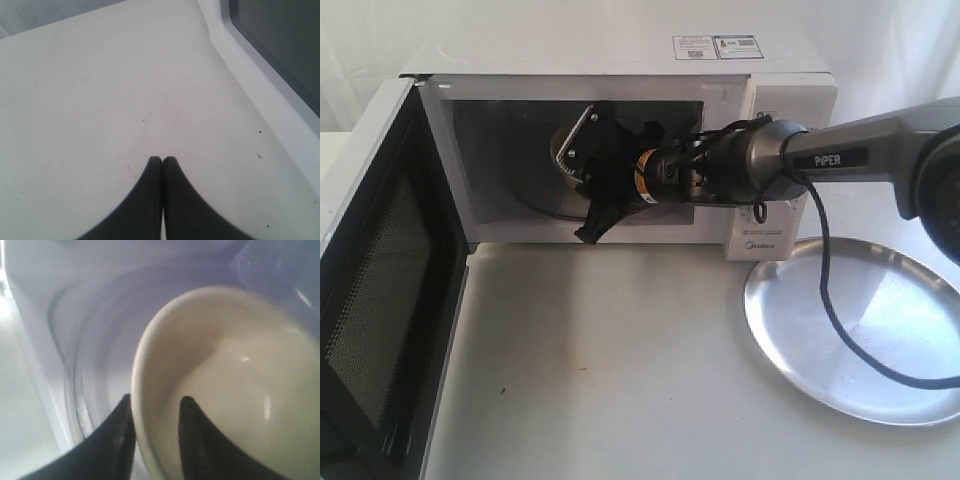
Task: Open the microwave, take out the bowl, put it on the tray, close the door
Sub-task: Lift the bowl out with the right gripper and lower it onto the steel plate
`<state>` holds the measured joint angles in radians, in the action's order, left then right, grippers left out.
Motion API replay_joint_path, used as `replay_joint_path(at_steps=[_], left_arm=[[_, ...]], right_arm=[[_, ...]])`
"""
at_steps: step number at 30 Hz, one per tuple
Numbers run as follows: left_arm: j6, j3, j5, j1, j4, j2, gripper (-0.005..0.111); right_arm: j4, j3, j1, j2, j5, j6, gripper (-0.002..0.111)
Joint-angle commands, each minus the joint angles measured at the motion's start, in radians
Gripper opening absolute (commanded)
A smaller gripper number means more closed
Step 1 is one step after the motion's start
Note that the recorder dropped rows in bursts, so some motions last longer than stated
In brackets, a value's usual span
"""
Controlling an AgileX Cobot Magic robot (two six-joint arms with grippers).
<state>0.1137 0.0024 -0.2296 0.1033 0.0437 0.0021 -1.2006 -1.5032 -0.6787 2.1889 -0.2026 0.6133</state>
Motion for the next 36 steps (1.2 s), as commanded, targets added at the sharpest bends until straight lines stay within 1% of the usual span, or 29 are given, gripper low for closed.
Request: replay_joint_path(at_steps=[1,2,4,6,7,9,10,12,15,18,21,23,27,33,36], left_arm=[[-0.004,-0.002,-0.002,-0.007,-0.009,-0.002,0.0],[-0.004,-0.002,-0.002,-0.007,-0.009,-0.002,0.0],[-0.004,-0.002,-0.002,-0.007,-0.009,-0.002,0.0],[-0.004,-0.002,-0.002,-0.007,-0.009,-0.002,0.0],[-0.004,-0.002,-0.002,-0.007,-0.009,-0.002,0.0],[-0.004,-0.002,-0.002,-0.007,-0.009,-0.002,0.0],[-0.004,-0.002,-0.002,-0.007,-0.009,-0.002,0.0],[-0.004,-0.002,-0.002,-0.007,-0.009,-0.002,0.0],[-0.004,-0.002,-0.002,-0.007,-0.009,-0.002,0.0],[-0.004,-0.002,-0.002,-0.007,-0.009,-0.002,0.0],[-0.004,-0.002,-0.002,-0.007,-0.009,-0.002,0.0],[-0.004,-0.002,-0.002,-0.007,-0.009,-0.002,0.0],[-0.004,-0.002,-0.002,-0.007,-0.009,-0.002,0.0],[-0.004,-0.002,-0.002,-0.007,-0.009,-0.002,0.0],[-0.004,-0.002,-0.002,-0.007,-0.009,-0.002,0.0]], right_arm=[[-0.054,-0.004,-0.018,-0.025,-0.042,0.017,0.005],[-0.058,-0.004,-0.018,-0.057,-0.141,0.017,0.0],[-0.056,-0.004,-0.022,-0.116,-0.254,0.028,0.0],[-0.089,0.011,-0.042,-0.194,-0.236,0.156,0.0],[-0.168,0.029,-0.056,-0.239,-0.231,0.291,0.0],[-0.536,0.07,-0.09,-0.329,-0.29,0.618,0.0],[-0.544,0.103,-0.095,-0.368,-0.36,0.76,0.0],[-0.544,0.16,-0.098,-0.416,-0.479,0.798,0.0],[-0.544,0.25,-0.098,-0.483,-0.49,0.803,0.0],[-0.544,0.366,-0.098,-0.536,-0.408,0.803,0.0],[-0.544,0.496,-0.085,-0.596,-0.244,0.803,0.0],[-0.544,0.592,-0.074,-0.641,-0.066,0.803,0.0],[-0.544,0.758,-0.065,-0.729,0.203,0.803,0.0],[-0.544,0.93,-0.065,-0.823,0.31,0.8,0.0],[-0.535,0.974,-0.065,-0.837,0.454,0.8,0.0]])
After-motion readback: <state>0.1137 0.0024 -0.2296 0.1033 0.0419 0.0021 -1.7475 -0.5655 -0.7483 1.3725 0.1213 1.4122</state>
